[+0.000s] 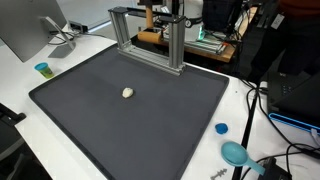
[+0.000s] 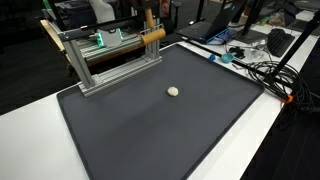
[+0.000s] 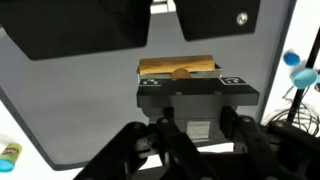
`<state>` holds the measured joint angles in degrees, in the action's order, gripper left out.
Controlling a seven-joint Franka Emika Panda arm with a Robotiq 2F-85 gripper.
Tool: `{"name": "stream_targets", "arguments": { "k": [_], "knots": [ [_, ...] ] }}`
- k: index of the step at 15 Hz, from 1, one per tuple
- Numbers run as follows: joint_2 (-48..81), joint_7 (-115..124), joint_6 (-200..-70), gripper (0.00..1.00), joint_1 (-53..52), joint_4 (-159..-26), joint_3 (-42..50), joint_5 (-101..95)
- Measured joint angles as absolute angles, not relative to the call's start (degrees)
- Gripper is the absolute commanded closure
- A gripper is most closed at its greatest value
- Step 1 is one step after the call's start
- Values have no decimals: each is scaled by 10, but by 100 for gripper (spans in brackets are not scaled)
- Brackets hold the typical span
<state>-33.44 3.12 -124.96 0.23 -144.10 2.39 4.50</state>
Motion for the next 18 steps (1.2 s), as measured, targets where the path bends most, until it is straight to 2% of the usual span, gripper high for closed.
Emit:
{"name": "stream_targets", "arguments": {
  "k": [9,10,15,18],
  "knots": [
    [-294,72,-1289,54,6,-1404,0,45],
    [-294,72,-1289,79,6,-1404,0,45],
    [-289,76,-1310,79,10,-1407,-8,32],
    [-241,76,-1334,79,10,-1379,-24,16]
  ]
}}
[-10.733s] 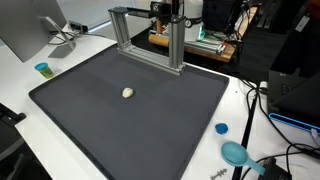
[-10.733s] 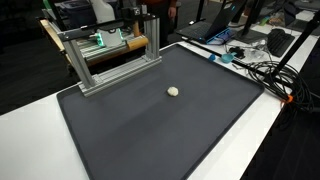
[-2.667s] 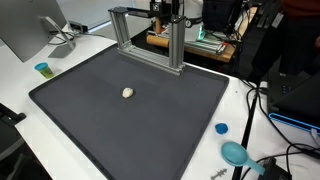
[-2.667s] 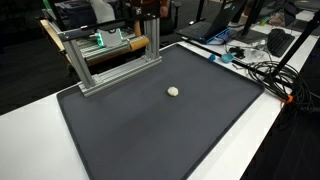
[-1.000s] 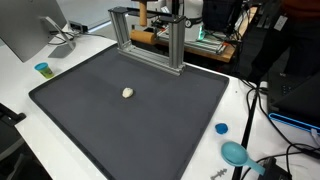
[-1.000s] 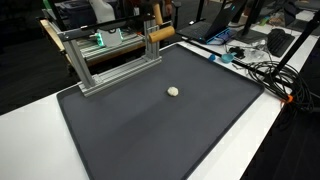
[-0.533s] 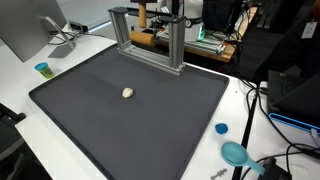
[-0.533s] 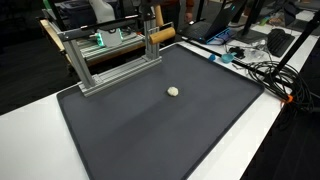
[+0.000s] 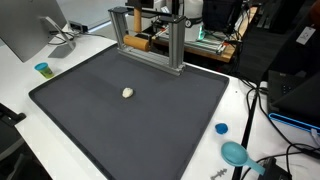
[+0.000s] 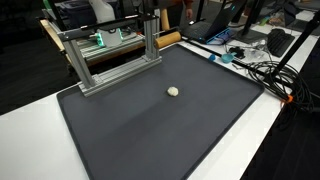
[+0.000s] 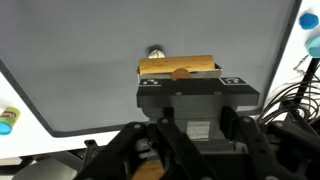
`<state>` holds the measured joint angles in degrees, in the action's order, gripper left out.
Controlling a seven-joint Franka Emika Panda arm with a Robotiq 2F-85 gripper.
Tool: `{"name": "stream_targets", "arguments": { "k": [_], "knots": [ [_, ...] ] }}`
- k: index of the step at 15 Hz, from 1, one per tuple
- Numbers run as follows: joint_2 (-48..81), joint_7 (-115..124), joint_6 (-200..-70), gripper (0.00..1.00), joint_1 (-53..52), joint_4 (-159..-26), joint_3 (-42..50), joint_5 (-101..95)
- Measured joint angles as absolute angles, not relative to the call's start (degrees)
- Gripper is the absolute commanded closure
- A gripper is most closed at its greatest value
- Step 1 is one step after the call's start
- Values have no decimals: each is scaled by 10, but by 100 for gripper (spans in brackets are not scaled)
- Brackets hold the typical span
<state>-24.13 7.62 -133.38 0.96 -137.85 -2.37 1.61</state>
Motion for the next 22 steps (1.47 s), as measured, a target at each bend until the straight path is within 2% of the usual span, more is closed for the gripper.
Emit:
{"name": "stream_targets", "arguments": {
  "k": [6,10,11,12,13,22],
  "knots": [
    [-36,71,-1365,79,-2,-1250,-38,7],
    [73,69,-1367,79,6,-1187,-12,-17],
    [88,70,-1367,54,10,-1180,-3,-18],
    [97,66,-1364,54,16,-1174,4,-7],
    [102,59,-1360,79,21,-1168,7,4],
    [113,68,-1358,79,10,-1176,7,4]
  ]
}}
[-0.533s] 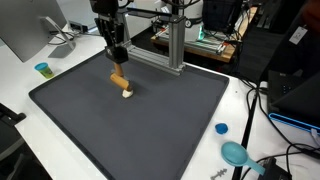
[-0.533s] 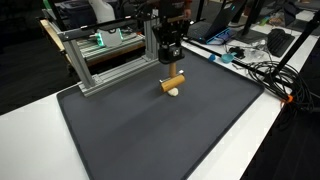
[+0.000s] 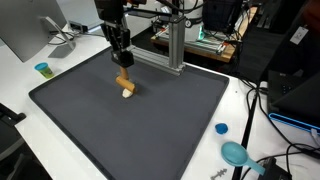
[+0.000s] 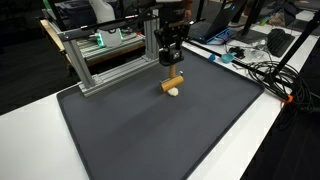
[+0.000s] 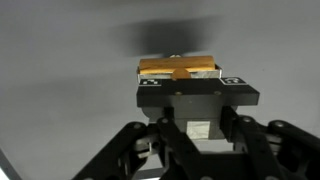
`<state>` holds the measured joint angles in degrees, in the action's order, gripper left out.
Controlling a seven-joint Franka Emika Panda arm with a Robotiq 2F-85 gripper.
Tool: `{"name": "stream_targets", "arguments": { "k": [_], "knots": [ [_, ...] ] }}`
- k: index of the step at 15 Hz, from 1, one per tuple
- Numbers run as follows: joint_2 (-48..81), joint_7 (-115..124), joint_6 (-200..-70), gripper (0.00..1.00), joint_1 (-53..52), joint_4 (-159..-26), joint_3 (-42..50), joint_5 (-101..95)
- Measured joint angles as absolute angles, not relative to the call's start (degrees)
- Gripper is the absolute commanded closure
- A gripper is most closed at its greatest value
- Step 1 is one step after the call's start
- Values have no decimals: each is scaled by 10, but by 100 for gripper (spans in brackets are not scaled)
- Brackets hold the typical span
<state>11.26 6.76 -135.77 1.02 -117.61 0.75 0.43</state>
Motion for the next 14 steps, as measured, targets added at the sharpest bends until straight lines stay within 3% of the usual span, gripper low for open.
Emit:
{"name": "stream_targets", "arguments": {
  "k": [14],
  "knots": [
    [154,148,-1365,79,-8,-1170,8,-3]
  ]
}}
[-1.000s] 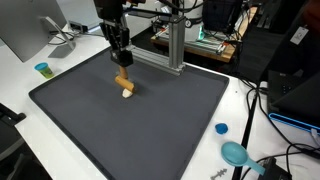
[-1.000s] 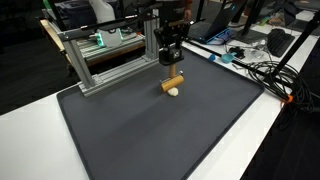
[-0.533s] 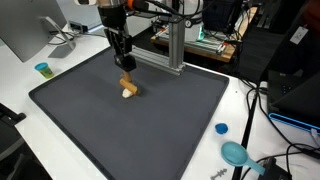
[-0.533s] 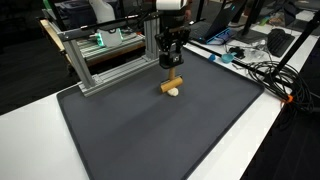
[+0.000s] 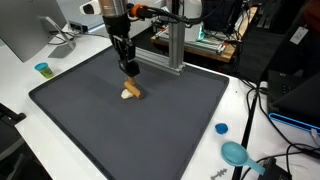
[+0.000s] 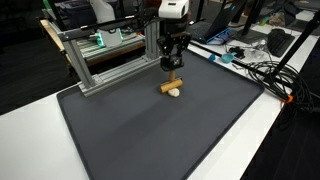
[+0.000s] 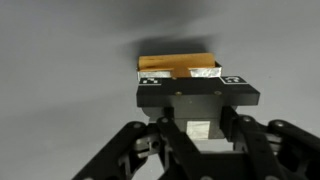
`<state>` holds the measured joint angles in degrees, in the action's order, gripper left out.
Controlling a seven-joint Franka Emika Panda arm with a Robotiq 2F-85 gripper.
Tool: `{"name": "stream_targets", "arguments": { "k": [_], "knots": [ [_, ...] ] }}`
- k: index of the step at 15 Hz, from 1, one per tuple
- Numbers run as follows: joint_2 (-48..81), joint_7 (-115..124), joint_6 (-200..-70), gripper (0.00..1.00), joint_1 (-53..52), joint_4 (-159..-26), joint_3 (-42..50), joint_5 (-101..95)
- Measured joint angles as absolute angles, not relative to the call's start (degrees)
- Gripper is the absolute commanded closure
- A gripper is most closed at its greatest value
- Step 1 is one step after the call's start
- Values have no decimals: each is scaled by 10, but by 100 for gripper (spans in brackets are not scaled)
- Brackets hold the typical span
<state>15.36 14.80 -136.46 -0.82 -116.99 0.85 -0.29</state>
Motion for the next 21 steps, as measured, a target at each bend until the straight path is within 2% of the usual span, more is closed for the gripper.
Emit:
{"name": "stream_targets", "arguments": {
  "k": [11,21],
  "knots": [
    [83,66,-1337,79,13,-1174,26,-7],
    [105,82,-1385,79,5,-1187,12,11]
  ]
}}
